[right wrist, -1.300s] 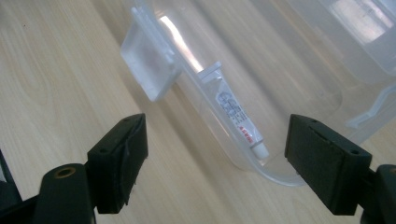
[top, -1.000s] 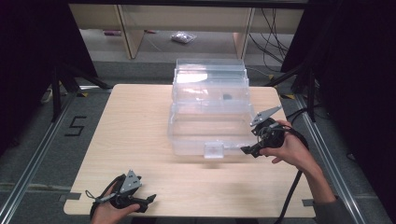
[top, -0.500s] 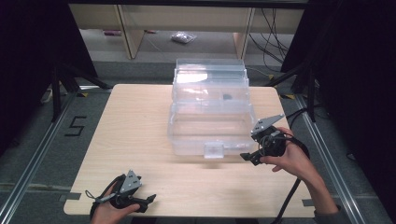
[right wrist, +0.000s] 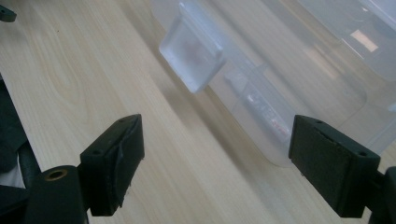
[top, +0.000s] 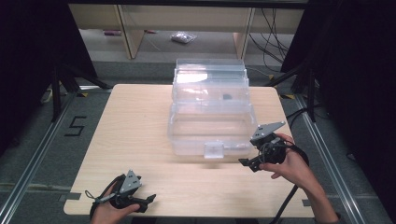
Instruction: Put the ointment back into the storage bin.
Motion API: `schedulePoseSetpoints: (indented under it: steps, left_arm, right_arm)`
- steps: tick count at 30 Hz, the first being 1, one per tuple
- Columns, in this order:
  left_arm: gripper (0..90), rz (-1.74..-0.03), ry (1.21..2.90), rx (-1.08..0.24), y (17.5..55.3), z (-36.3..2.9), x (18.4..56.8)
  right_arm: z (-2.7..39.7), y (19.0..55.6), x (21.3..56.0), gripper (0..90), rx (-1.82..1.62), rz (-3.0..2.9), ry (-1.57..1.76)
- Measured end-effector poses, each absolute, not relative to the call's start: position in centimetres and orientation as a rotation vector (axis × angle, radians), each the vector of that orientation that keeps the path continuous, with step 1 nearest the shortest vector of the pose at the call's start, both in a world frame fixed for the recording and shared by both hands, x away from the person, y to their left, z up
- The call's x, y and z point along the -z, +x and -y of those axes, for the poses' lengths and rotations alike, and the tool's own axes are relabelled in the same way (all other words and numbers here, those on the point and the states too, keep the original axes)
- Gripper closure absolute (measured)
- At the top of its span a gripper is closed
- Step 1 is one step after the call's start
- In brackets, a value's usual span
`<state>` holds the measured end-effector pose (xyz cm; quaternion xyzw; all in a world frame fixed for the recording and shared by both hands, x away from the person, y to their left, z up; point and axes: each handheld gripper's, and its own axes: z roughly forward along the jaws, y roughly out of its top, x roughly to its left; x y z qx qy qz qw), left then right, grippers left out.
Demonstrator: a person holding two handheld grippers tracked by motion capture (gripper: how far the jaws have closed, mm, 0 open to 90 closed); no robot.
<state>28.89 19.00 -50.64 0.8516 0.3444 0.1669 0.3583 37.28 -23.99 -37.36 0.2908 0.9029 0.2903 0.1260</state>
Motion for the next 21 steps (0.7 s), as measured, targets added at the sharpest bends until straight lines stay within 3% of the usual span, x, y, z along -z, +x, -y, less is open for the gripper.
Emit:
schedulePoseSetpoints:
  steps: [21]
  left_arm:
    - [15.8,-0.891,2.196,-0.430,28.9,-19.0,50.6]
  right_arm:
    - [24.3,36.0,39.4,18.5,-0.877,-2.635,0.802]
